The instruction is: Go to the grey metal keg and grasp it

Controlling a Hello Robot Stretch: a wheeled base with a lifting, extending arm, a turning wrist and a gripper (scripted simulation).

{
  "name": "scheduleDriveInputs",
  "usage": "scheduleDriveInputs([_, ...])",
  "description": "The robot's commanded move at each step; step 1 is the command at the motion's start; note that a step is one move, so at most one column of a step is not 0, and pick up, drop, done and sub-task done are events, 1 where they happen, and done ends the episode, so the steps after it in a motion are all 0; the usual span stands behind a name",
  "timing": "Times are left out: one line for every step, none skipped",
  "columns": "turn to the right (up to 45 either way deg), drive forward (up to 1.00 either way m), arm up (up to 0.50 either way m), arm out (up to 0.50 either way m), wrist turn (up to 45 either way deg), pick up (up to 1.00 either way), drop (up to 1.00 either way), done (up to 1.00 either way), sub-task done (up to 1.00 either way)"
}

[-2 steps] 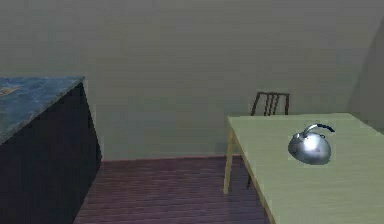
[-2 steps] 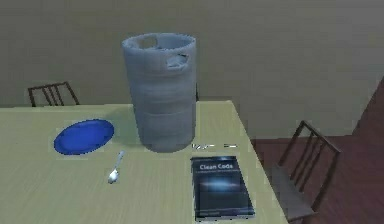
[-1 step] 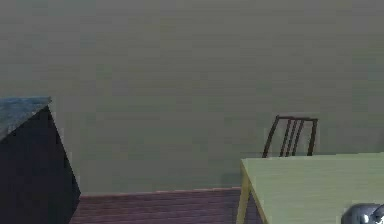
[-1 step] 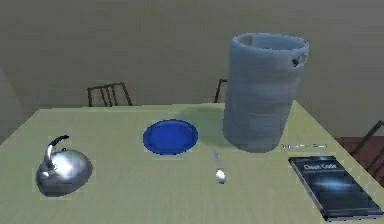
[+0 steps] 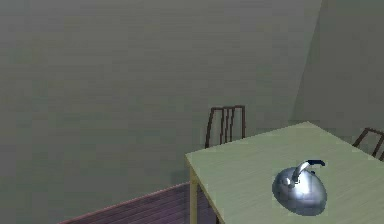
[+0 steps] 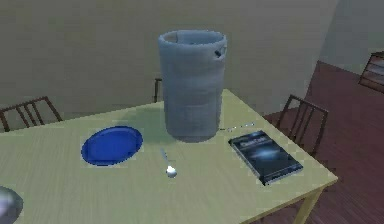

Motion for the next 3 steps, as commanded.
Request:
scheduleDriveInputs([0.0, 0.00, 0.50, 0.00, 0.0, 0.00, 0.00, 0.00, 0.00])
scheduleDriveInputs([0.0, 0.00, 0.34, 0.00, 0.0, 0.00, 0.00, 0.00, 0.00])
scheduleDriveInputs([0.0, 0.00, 0.00, 0.50, 0.0, 0.00, 0.00, 0.00, 0.00])
